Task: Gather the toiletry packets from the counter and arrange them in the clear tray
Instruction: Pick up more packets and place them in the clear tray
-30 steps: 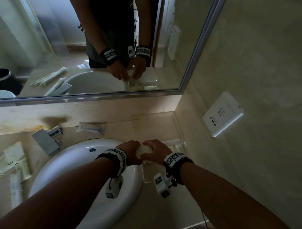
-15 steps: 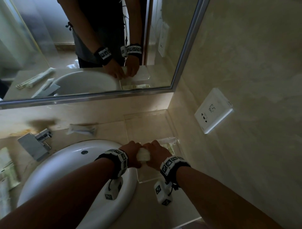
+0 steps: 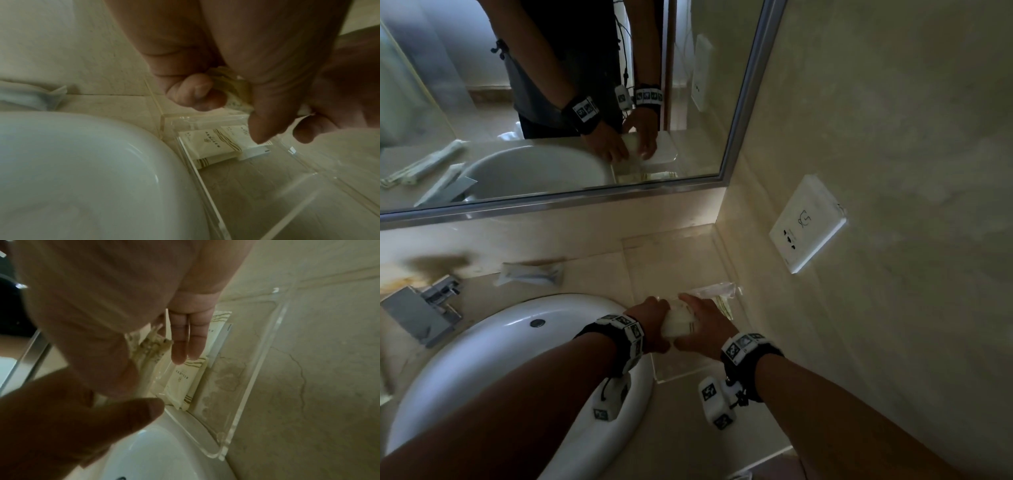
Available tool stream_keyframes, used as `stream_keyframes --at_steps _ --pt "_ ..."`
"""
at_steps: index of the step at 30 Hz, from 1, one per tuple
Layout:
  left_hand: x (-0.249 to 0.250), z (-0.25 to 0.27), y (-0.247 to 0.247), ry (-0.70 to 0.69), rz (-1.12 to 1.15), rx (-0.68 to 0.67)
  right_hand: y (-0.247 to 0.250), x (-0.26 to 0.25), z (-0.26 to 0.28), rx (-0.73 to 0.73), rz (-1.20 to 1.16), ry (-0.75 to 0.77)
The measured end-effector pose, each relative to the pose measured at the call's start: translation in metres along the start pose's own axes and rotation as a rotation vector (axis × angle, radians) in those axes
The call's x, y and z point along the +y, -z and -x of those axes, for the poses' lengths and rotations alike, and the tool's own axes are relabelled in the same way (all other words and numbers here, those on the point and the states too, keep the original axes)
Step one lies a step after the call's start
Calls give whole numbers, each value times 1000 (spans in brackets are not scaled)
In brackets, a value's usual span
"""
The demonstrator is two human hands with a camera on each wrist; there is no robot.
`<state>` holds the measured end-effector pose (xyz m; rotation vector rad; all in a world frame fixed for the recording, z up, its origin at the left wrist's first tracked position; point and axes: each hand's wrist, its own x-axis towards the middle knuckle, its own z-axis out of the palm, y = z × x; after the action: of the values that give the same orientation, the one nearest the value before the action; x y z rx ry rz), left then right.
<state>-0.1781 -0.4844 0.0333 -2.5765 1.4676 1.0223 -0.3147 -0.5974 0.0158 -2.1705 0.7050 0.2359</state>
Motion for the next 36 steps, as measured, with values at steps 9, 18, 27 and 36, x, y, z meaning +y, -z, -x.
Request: stream_keyframes --at_steps 9,18,27,36 --pt "6 -7 -2 -15 12 47 -1 5 -10 147 -535 -228" --pt "-16 -5 3 -2 80 67 22 26 -23 324 -333 -321" --pt "-22 -4 -1 12 76 39 25 53 -27 333 -190 -411" --pt "-15 -19 -8 36 51 17 12 47 -46 240 -224 -390"
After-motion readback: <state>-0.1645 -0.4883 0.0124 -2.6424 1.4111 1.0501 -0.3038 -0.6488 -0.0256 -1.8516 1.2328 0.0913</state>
